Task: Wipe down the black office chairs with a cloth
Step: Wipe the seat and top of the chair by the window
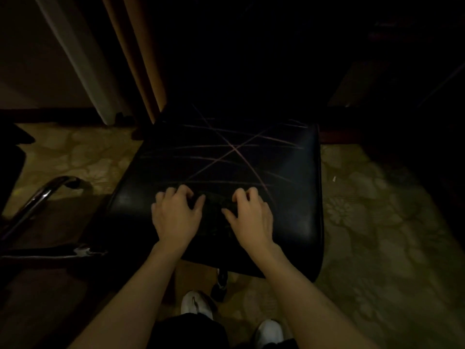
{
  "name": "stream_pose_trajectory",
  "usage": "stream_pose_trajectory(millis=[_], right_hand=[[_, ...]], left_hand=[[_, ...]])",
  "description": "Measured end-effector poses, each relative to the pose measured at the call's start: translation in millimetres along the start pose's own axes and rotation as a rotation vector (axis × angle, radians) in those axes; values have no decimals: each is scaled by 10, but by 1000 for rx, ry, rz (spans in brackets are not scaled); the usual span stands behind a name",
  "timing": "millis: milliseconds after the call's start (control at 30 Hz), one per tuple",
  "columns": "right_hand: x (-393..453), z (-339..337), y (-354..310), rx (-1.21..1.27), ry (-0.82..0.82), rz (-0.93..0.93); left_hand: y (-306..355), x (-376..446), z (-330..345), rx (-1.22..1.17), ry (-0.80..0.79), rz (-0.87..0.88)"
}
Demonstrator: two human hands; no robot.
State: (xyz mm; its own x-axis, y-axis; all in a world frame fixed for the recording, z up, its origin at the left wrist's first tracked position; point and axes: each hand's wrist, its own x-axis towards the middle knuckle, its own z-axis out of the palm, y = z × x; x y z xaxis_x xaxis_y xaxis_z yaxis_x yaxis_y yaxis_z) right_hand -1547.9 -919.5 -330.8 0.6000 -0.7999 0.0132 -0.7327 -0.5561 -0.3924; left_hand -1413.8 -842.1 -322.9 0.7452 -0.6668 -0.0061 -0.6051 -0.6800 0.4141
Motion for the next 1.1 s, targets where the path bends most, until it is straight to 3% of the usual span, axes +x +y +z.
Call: stream_pose_trajectory(millis=[100,200,367,500,667,767,1100], right_hand=[[-45,-41,101,2,67,54],[-139,-156,272,-30,137,198],[-244,-246,328,-69,22,341],[-319,-333,538,-69,19,537],[-192,-386,820,167,-121,773],[-198,-374,1015,270,-158,872],[-373,-345,1169,227,-190,904]], left_hand=[[-246,104,-57,54,-1,-73],[-588,182,-170,77,-108,-184],[-621,124,-260,114,-281,-179],[-720,234,-380,48,-286,-281],[-836,355,-427,-17,-405,-431],[-835,326,-363,8,-353,-451],[-1058,132,-263,-140,-381,-523]])
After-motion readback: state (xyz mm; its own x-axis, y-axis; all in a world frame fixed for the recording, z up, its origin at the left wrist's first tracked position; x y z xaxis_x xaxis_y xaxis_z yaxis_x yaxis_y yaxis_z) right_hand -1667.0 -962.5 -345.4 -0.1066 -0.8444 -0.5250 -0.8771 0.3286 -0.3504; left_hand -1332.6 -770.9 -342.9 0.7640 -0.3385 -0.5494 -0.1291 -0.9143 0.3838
